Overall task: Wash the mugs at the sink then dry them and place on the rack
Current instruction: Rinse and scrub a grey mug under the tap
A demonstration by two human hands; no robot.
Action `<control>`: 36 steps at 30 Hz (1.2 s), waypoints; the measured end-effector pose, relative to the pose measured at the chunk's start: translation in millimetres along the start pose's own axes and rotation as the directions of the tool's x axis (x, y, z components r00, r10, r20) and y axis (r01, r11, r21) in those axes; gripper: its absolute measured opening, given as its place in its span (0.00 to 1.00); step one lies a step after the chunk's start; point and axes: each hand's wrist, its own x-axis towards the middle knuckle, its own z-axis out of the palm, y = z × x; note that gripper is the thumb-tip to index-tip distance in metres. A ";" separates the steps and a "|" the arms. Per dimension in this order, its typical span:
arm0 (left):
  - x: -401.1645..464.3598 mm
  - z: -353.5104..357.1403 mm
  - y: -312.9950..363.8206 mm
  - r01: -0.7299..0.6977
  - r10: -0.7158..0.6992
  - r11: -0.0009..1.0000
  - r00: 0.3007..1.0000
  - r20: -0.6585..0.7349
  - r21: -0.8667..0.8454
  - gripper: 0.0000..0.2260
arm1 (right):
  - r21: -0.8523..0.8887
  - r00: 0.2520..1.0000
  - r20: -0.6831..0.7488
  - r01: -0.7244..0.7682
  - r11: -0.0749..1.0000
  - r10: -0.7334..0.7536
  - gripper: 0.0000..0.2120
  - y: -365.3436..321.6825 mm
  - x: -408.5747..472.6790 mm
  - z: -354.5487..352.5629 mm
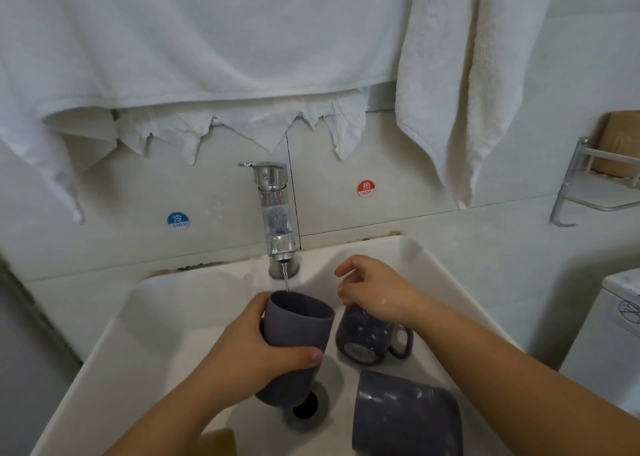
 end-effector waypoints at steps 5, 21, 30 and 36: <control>-4.0 -3.6 4.1 0.059 -0.062 0.997 0.995 0.073 0.043 0.33 | -0.026 1.000 0.007 -0.002 1.000 0.002 0.12 0.2 -1.1 2.2; 15.7 -55.4 35.2 0.623 -0.695 0.719 0.651 0.306 0.308 0.51 | -0.083 0.999 0.037 0.002 0.997 0.002 0.13 1.0 -3.5 1.8; 16.4 -40.2 49.1 0.481 -0.517 0.856 0.809 0.281 0.191 0.44 | -0.112 0.999 0.039 0.014 0.994 -0.010 0.12 3.7 -1.7 2.7; 9.3 -21.3 28.8 0.212 -0.196 0.961 0.975 0.104 -0.180 0.40 | -0.099 0.999 0.031 0.010 0.995 -0.007 0.11 2.7 -2.7 3.7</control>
